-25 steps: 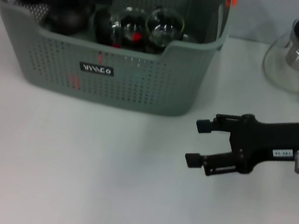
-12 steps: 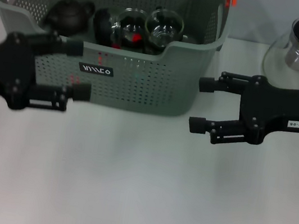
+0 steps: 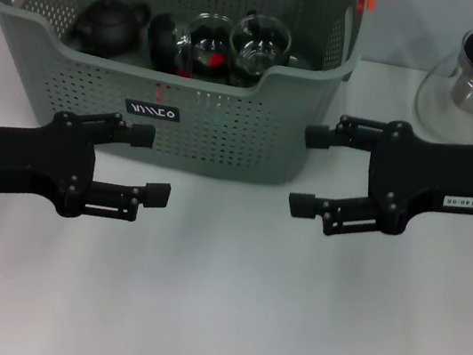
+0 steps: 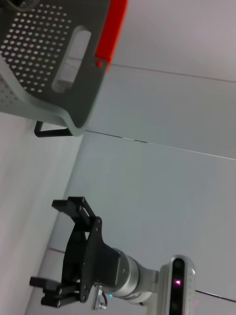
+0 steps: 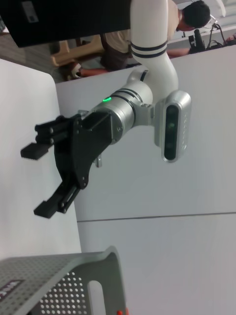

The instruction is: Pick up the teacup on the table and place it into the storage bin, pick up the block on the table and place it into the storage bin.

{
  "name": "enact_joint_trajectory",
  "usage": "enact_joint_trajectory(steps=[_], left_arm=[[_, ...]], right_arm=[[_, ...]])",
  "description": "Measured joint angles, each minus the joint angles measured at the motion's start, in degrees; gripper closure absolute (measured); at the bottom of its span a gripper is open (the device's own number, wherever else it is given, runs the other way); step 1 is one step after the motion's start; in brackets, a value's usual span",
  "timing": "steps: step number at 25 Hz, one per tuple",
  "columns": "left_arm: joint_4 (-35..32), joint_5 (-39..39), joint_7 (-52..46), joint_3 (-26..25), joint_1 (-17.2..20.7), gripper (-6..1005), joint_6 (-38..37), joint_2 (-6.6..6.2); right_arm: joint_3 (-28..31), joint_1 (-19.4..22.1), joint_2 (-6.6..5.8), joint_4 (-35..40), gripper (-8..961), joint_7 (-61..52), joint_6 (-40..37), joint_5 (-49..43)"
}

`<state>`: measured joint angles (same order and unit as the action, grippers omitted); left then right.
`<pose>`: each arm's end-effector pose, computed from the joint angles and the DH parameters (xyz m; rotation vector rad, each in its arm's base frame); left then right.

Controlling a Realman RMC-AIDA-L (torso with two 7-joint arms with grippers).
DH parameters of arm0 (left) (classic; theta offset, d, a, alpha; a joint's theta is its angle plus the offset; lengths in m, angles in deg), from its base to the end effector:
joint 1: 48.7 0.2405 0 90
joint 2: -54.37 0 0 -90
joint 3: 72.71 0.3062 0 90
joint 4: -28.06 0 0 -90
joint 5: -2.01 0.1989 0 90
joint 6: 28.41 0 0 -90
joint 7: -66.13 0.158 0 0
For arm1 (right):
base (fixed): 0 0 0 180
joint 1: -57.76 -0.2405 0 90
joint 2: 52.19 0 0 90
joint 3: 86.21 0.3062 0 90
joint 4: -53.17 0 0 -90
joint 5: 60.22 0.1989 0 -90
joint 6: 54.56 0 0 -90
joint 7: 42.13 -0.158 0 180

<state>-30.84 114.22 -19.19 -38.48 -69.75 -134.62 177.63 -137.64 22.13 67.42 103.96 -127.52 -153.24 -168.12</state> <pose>-0.2803 0.2943 0.0069 -2.7102 -0.5326 -0.8289 0.1986 0.3576 -0.0278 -2.9865 0.2191 0.7655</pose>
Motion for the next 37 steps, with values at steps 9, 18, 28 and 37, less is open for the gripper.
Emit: enact_joint_trajectory(steps=[9,18,28,37], left_arm=[[5.15,4.89,3.22,1.18,-1.97,119,5.13,-0.4],[12.45,7.8,7.15,1.56,-4.06,119,12.54,-1.36],[12.64,9.42,7.22,1.53,-4.33,119,12.79,-1.94],[12.61,9.52,6.92,1.48,-4.12,119,12.38,-2.15]], right_arm=[[-3.46,-1.22,0.27,-5.65,12,1.89,8.5,-8.23],[-7.03,-3.01,0.47,-12.24,12,4.92,16.11,-9.17],[-9.68,-4.72,0.69,-14.32,13,6.09,17.86,-8.94],[-10.22,-6.3,0.71,-15.83,13,6.11,18.96,-8.83]])
